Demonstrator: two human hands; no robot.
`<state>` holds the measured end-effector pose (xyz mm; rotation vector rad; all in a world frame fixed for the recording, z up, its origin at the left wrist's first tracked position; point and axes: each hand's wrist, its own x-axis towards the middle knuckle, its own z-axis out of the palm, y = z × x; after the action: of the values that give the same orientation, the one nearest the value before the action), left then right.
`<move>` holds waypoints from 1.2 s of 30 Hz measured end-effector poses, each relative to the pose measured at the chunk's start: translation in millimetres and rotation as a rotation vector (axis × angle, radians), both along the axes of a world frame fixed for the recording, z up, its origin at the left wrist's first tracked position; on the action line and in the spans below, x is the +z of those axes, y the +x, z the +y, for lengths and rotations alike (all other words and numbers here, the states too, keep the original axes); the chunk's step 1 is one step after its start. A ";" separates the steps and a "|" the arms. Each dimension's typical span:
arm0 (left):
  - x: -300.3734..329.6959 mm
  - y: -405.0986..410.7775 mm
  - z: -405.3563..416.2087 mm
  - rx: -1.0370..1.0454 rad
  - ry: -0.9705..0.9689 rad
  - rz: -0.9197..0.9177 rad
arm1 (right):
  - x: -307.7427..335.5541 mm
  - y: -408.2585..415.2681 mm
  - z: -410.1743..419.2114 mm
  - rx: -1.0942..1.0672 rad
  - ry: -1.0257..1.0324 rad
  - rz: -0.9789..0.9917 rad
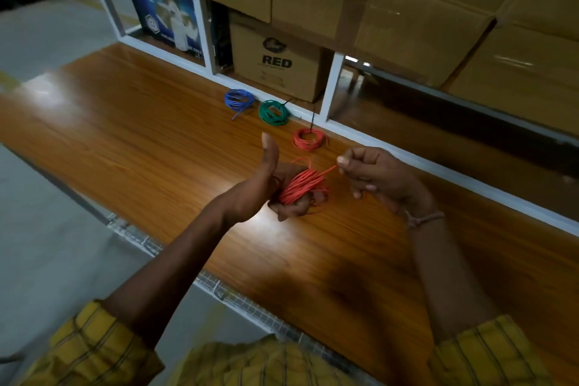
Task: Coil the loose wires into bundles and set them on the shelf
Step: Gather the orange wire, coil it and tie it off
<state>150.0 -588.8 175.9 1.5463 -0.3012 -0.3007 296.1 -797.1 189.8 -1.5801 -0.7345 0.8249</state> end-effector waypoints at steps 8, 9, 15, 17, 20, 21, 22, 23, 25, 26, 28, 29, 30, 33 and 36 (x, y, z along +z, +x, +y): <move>5.6 -4.4 27.0 0.204 -0.523 -0.050 | -86.1 -48.1 57.8 -0.364 -0.090 -0.057; 7.2 -2.3 33.0 0.248 -0.558 -0.052 | -94.3 -63.4 59.3 -0.345 -0.148 -0.105; -0.2 19.4 62.9 0.356 -0.518 0.069 | -97.6 -130.1 72.0 0.003 -0.423 -0.717; -11.3 24.4 63.1 0.488 -0.194 0.042 | -81.2 -129.7 70.1 -0.057 -0.370 -0.746; -29.6 21.0 60.7 0.459 0.123 -0.004 | -41.3 -117.7 54.5 -0.134 -0.255 -0.774; -35.3 17.8 59.7 0.399 0.197 -0.005 | -27.8 -111.9 49.9 -0.146 -0.239 -0.773; -40.4 15.5 58.4 0.339 0.272 -0.007 | -16.5 -105.0 45.5 -0.158 -0.234 -0.765; -43.7 12.4 56.5 0.280 0.336 -0.016 | -8.7 -96.9 41.6 -0.173 -0.228 -0.765; -43.6 2.5 49.5 0.199 0.359 -0.022 | 1.3 -80.6 35.7 -0.217 -0.204 -0.790; -43.0 -3.5 45.7 0.157 0.338 -0.015 | 3.0 -71.2 33.6 -0.243 -0.192 -0.811; -40.9 -14.7 40.5 0.083 0.234 0.012 | 1.7 -50.4 31.6 -0.301 -0.172 -0.856; -40.3 -19.1 39.0 0.045 0.161 0.025 | -1.0 -41.0 32.3 -0.334 -0.169 -0.878; -38.5 -22.6 38.4 0.008 0.076 0.038 | -5.8 -33.9 34.3 -0.366 -0.162 -0.881; -32.2 -26.9 40.8 -0.018 -0.192 0.069 | -34.3 -30.5 45.6 -0.462 -0.105 -0.728; -21.3 -29.9 42.2 0.047 -0.446 0.064 | -71.8 -54.0 62.2 -0.499 -0.126 -0.479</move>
<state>120.2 -546.7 154.5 1.1006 -0.2600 -0.2269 242.1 -734.9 117.9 -1.9928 -0.5823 0.1254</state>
